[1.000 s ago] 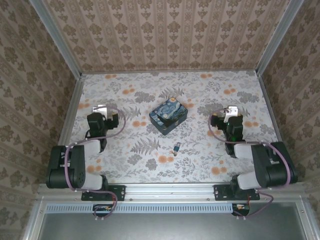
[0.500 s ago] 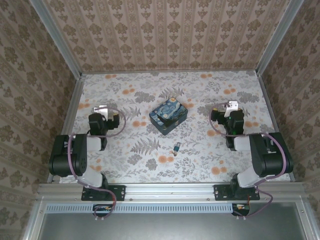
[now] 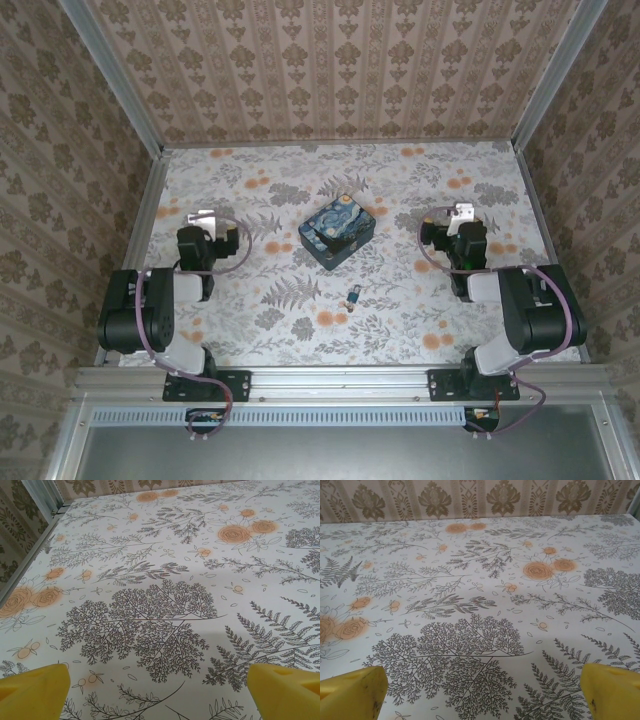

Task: Unlock a padlock with a key

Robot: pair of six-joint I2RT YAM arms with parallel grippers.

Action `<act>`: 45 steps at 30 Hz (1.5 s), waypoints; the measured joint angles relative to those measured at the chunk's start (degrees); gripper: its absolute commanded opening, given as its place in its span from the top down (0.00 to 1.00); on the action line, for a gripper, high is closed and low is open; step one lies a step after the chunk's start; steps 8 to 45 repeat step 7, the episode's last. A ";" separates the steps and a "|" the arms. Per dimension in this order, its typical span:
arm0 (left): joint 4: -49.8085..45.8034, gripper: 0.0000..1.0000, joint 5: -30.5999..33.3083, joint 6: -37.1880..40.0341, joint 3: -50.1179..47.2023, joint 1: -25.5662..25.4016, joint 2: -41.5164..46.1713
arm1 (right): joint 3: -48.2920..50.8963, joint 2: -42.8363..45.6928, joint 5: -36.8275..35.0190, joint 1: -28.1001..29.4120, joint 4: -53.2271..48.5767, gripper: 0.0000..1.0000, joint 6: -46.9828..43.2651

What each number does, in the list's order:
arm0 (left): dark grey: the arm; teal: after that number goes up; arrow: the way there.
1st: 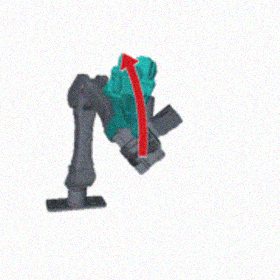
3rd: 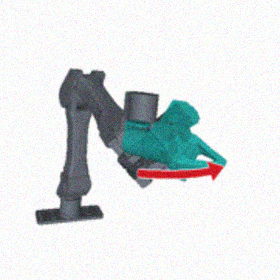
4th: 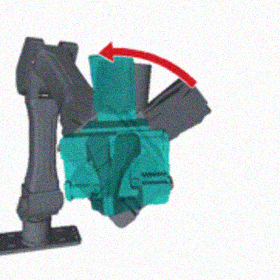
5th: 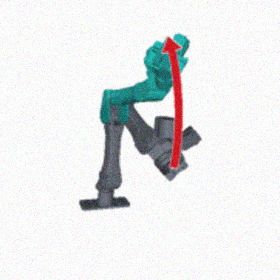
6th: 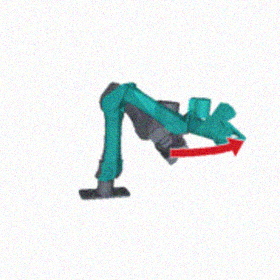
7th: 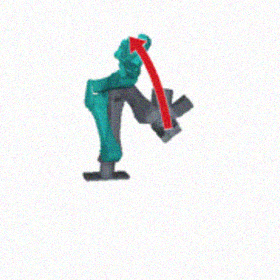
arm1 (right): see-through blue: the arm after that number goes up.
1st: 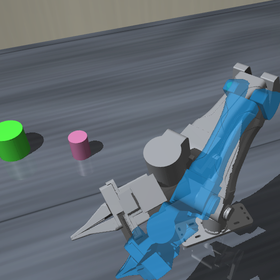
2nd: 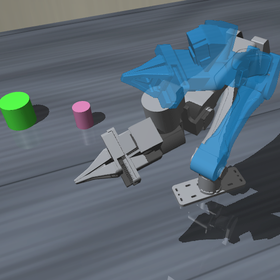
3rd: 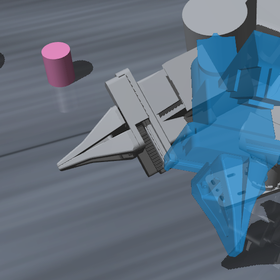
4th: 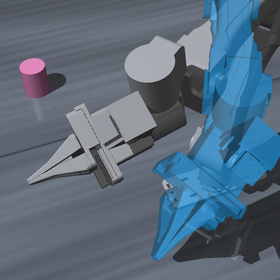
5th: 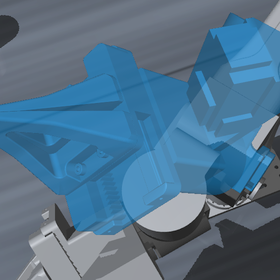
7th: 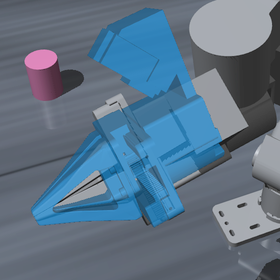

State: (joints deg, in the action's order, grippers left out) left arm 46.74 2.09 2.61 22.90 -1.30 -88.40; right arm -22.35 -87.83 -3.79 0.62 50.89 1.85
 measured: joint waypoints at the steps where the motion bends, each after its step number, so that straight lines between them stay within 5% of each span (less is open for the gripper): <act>1: 0.02 0.00 0.00 0.00 0.00 0.00 0.00 | 0.00 0.00 0.02 0.00 -0.02 0.00 0.00; 45: 0.00 0.00 0.00 0.00 0.00 0.00 0.00 | -0.11 0.00 1.27 -0.28 -0.57 0.01 0.02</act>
